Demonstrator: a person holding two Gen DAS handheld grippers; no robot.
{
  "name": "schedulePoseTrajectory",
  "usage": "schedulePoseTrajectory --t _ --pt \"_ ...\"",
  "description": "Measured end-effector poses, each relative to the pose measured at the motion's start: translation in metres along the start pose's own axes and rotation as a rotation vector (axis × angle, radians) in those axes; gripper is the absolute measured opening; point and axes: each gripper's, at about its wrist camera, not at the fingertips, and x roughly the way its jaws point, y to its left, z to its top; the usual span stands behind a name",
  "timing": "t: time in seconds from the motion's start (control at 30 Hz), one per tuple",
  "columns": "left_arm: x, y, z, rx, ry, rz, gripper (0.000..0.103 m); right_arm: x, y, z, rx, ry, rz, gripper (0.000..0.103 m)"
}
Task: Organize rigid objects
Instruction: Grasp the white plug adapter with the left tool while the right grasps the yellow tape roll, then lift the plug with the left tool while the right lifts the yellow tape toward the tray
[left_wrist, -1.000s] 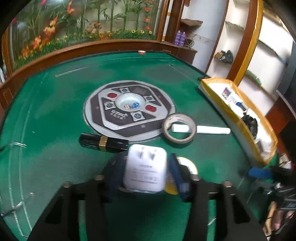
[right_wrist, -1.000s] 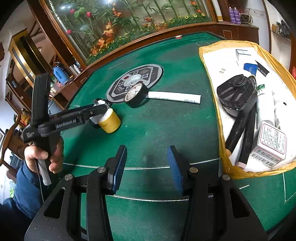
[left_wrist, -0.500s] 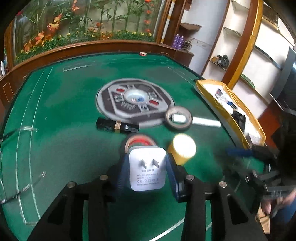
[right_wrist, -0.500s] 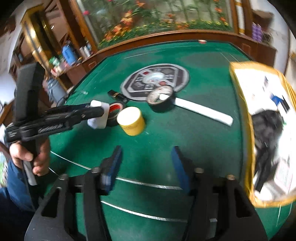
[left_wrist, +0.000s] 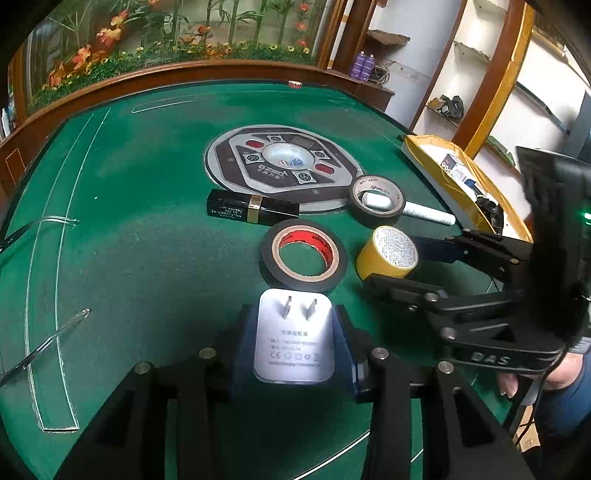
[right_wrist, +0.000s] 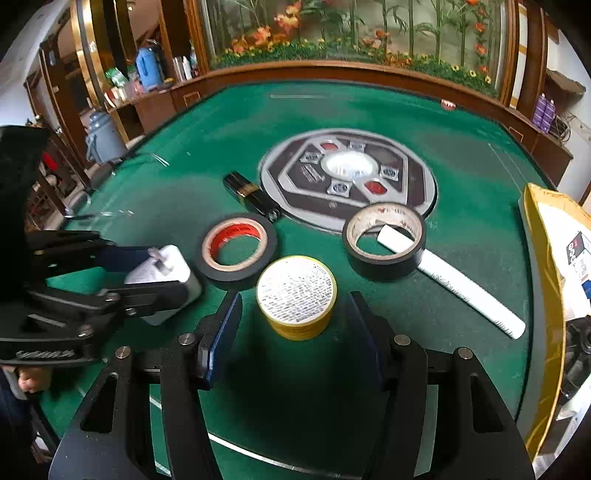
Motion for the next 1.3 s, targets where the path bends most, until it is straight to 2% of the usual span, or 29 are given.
schedulePoseTrajectory --t 0.03,0.1,0.13,0.43,0.77,1.3 --pt "0.001 -0.001 0.000 0.005 0.002 0.005 0.042 0.004 -0.002 -0.001 0.008 0.014 0.007 0.053" --pt "0.003 -0.002 -0.001 0.013 0.009 0.014 0.043 0.005 -0.005 -0.002 0.003 0.001 -0.003 0.041" --pt "0.005 -0.004 -0.001 0.024 0.018 0.024 0.043 0.005 -0.006 -0.002 0.007 -0.003 -0.006 0.040" --pt "0.008 -0.017 -0.006 0.124 0.007 0.123 0.040 0.008 -0.012 -0.002 0.029 -0.024 0.025 0.040" --pt "0.004 -0.016 -0.003 0.101 -0.011 0.119 0.040 0.004 -0.017 -0.003 0.056 -0.035 0.035 0.040" --pt "-0.009 -0.016 0.004 0.054 -0.058 0.055 0.040 -0.017 -0.015 -0.011 0.122 -0.071 0.056 0.040"
